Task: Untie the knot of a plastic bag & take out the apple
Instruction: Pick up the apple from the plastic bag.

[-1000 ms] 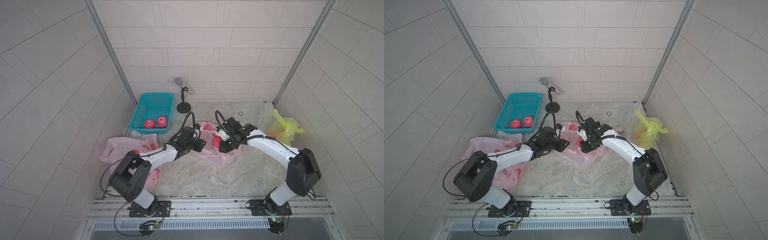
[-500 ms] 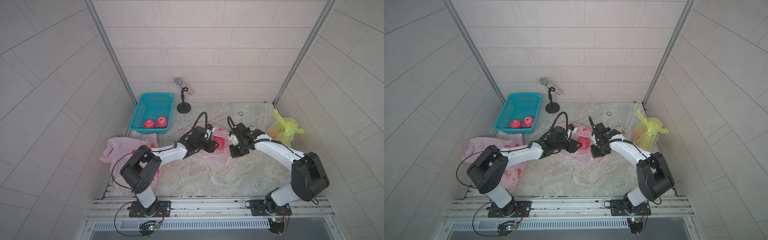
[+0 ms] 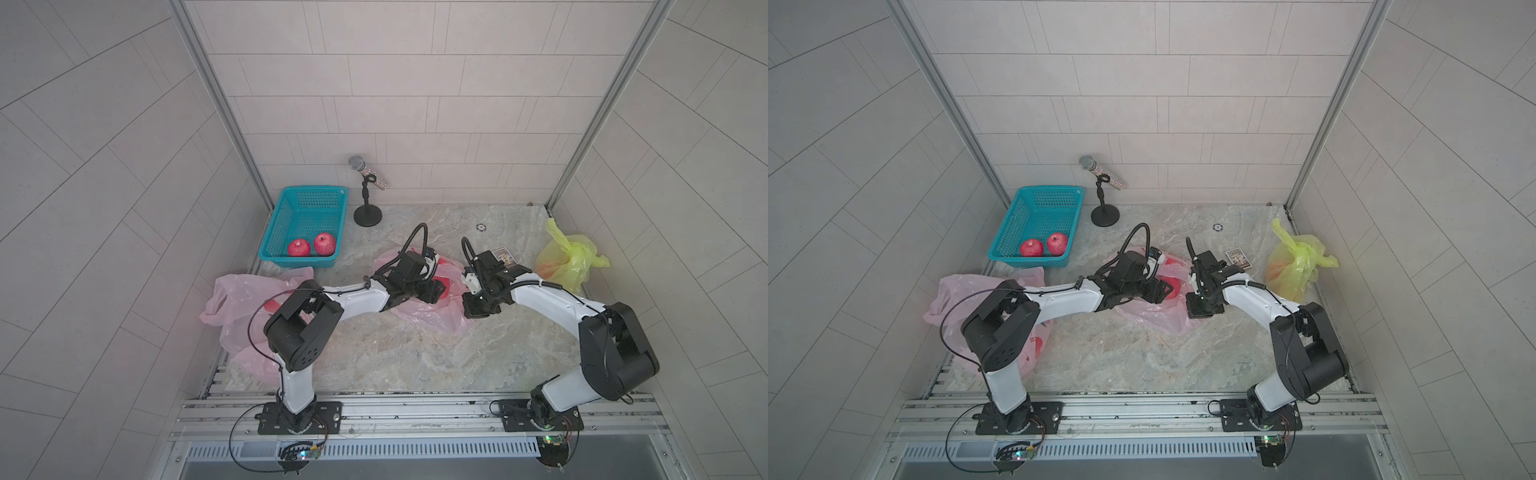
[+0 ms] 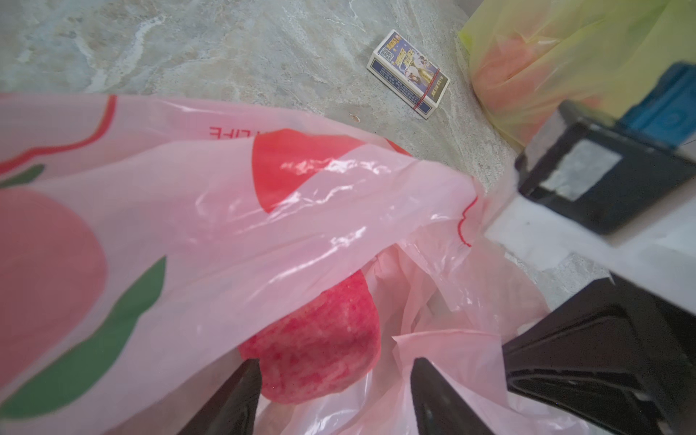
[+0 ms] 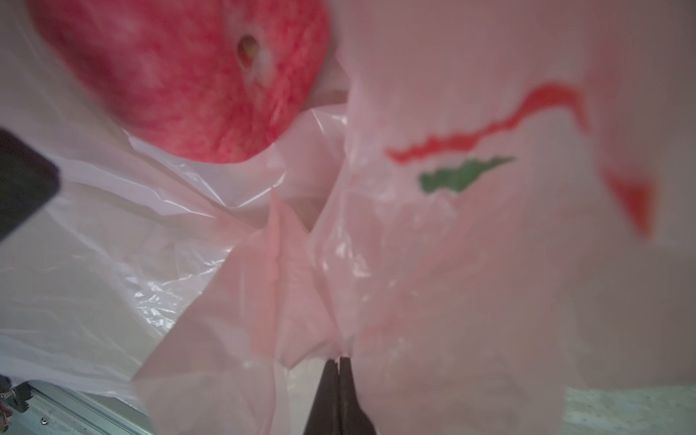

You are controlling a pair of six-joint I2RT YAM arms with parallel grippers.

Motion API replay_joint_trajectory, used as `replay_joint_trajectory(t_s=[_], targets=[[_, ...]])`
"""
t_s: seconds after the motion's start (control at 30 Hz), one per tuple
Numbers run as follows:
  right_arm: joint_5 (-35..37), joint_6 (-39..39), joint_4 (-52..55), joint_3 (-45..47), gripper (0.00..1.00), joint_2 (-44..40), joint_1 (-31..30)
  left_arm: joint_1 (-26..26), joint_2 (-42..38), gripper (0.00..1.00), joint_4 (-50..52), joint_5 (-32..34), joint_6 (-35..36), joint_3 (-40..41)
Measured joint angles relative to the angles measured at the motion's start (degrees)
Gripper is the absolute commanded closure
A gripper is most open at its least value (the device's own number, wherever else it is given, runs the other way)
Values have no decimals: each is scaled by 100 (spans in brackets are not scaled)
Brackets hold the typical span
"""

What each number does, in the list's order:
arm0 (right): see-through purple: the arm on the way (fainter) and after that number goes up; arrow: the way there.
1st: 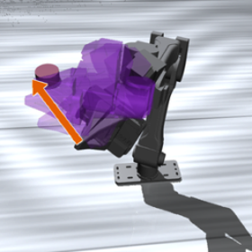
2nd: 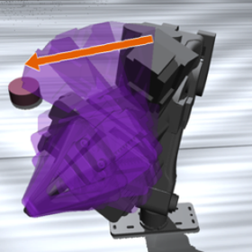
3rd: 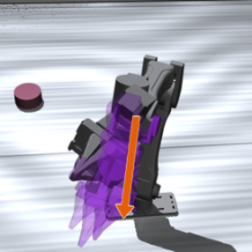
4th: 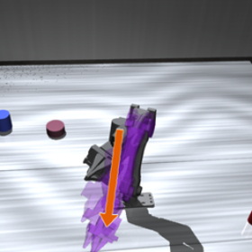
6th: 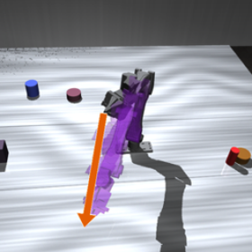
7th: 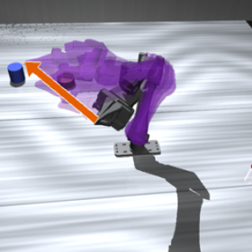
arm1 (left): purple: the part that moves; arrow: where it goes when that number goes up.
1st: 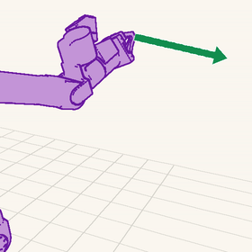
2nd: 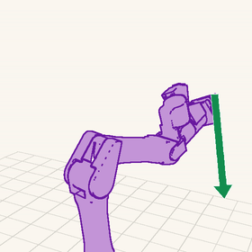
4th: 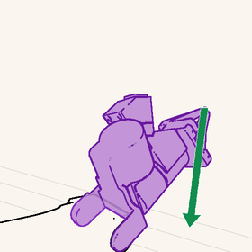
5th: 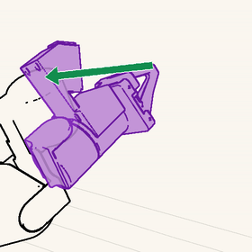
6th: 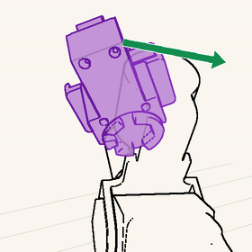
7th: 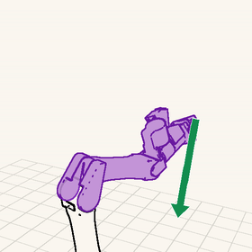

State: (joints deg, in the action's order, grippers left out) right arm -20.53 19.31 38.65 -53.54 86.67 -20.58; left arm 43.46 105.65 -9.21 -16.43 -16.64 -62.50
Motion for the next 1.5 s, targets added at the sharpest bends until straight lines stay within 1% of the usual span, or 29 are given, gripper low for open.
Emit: replay_joint_trajectory(t_s=[0.5, 0.73, 0.83, 0.93, 1.0, 1.07, 1.2, 1.37, 1.5], targets=[[-164, 2, -114, 24, 97, 0, 76, 201, 581, 30, -87, 2, -131, -343], [-184, -26, -107, 37, 97, 0, 170, 201, 479, 29, -356, 188, -273, -219], [-201, -55, -98, 66, 97, 0, 262, 199, 302, 26, -636, 328, -326, 26], [-221, -85, -94, 81, 96, -2, 330, 199, 251, 22, -730, 402, -328, 26], [-245, -90, -96, 81, 96, -2, 345, 199, 289, 12, -702, 404, -343, -81], [-260, -90, -96, 81, 96, -2, 358, 199, 411, 0, -673, 376, -387, -304], [-289, -92, -98, 81, 96, -13, 367, 199, 590, 0, -667, 358, -501, -573], [-328, -96, -107, 81, 96, -44, 400, 201, 861, 0, -411, 356, -608, -844], [-358, -107, -116, 81, 96, -66, 428, 201, 1054, 3, -219, 376, -697, -960]])
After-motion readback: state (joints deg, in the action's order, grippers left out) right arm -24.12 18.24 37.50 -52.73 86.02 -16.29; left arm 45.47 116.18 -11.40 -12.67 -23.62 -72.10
